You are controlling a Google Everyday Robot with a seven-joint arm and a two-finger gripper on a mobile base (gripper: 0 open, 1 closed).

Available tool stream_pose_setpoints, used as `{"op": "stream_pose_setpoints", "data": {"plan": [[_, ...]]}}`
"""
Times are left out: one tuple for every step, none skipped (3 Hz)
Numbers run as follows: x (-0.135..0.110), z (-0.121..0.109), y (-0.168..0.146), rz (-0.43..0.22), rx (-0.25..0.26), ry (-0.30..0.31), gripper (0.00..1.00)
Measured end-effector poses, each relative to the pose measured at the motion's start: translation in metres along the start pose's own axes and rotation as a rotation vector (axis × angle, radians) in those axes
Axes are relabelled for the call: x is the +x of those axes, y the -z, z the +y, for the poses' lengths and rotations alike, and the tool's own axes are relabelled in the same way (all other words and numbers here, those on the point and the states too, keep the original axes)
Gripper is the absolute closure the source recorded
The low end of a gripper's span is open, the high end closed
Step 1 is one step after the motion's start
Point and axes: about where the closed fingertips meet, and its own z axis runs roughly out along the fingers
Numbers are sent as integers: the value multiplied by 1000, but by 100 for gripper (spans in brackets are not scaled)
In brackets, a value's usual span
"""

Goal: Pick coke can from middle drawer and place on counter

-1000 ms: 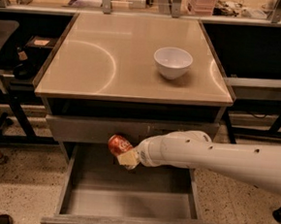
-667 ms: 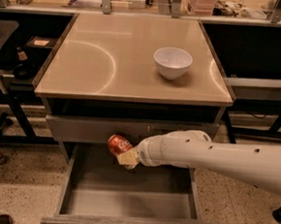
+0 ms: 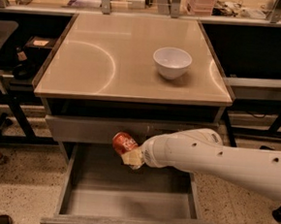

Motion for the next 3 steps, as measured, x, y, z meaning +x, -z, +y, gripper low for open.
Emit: {"op": "stream_pose_setpoints", "data": {"plan": [[-6,6,48,-20,49,-1,100],[-11,7,51,-26,52,7,100],[-31,12,70,-49,62,18,100]]}}
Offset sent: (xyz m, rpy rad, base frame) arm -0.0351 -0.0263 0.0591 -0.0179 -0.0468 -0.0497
